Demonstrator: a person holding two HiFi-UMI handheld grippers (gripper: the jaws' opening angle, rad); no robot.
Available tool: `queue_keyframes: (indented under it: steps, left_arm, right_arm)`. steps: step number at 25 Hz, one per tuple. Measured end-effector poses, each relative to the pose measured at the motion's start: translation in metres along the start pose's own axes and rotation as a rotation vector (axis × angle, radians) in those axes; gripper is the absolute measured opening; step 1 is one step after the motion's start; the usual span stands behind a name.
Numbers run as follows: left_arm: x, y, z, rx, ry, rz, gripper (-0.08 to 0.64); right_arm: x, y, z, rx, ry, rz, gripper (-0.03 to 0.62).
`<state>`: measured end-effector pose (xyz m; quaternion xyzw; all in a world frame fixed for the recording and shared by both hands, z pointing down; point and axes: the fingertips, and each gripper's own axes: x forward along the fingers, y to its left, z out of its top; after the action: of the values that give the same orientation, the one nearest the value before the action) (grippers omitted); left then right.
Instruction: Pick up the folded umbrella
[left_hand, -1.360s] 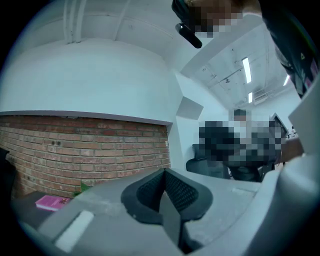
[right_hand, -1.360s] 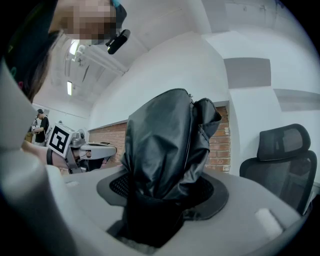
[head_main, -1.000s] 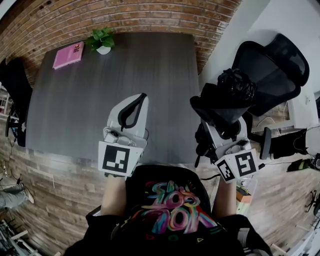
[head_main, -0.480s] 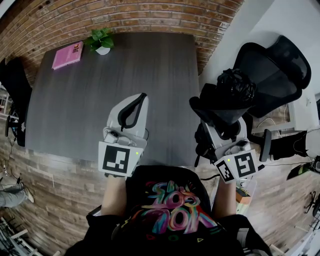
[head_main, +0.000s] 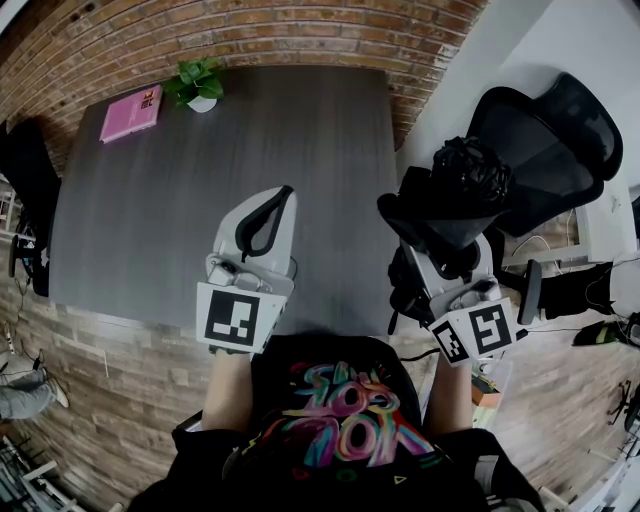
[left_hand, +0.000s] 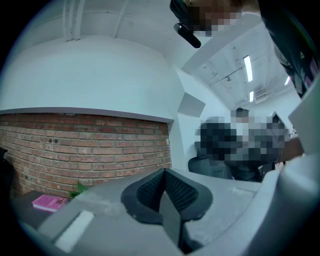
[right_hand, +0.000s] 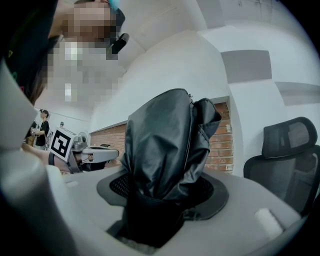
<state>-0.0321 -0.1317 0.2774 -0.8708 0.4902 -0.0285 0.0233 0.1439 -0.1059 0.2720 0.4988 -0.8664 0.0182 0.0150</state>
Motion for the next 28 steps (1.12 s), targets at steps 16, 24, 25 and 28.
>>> queue_keyframes:
  steps: [16,24,25,28]
  left_arm:
    - [0.005,0.004,-0.003,-0.002,0.010,0.008,0.002]
    - [0.005,0.005,-0.005,-0.002,0.014,0.007,0.002]
    - [0.005,0.005,-0.005,-0.003,0.015,0.006,0.002]
    - [0.005,0.005,-0.006,-0.005,0.017,0.007,0.002]
  right_arm:
    - [0.008,-0.002,-0.007,-0.008,0.020,0.007,0.275]
    - [0.010,-0.001,-0.009,-0.003,0.023,0.010,0.275]
    - [0.010,-0.001,-0.009,-0.002,0.024,0.011,0.275]
    - [0.010,0.000,-0.011,-0.001,0.027,0.013,0.275]
